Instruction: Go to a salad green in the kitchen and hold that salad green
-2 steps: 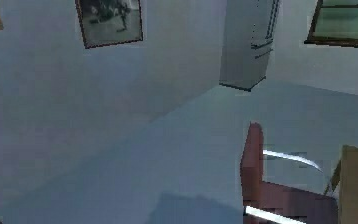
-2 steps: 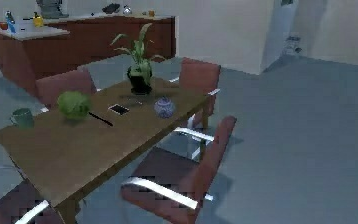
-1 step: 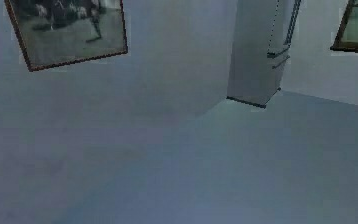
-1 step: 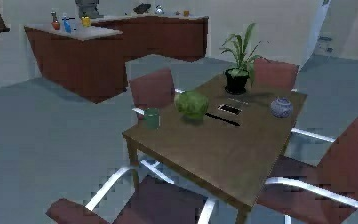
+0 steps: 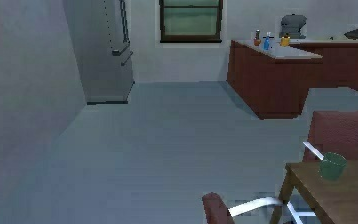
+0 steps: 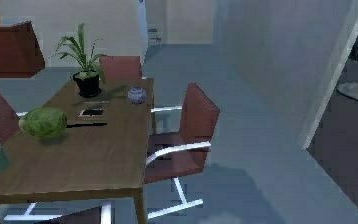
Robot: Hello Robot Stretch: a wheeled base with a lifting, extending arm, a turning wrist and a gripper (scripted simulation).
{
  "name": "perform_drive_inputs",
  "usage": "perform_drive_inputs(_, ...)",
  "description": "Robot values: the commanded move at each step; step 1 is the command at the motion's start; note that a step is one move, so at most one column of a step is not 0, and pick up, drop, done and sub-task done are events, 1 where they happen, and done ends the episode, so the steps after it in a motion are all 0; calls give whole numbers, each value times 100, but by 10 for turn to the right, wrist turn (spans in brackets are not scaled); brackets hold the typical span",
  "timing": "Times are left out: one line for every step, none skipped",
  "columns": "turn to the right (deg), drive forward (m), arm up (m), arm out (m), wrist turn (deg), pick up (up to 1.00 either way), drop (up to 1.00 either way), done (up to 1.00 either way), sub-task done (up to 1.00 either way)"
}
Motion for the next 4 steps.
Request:
perform_drive_inputs(0,5,0,0,0,0,0,0,0)
perform_drive_inputs(-240,0,0,0,0,0,0,0,0)
perform_drive_inputs(0,35,0,0,0,0,0,0,0)
perform_drive_inputs(150,0,0,0,0,0,0,0,0)
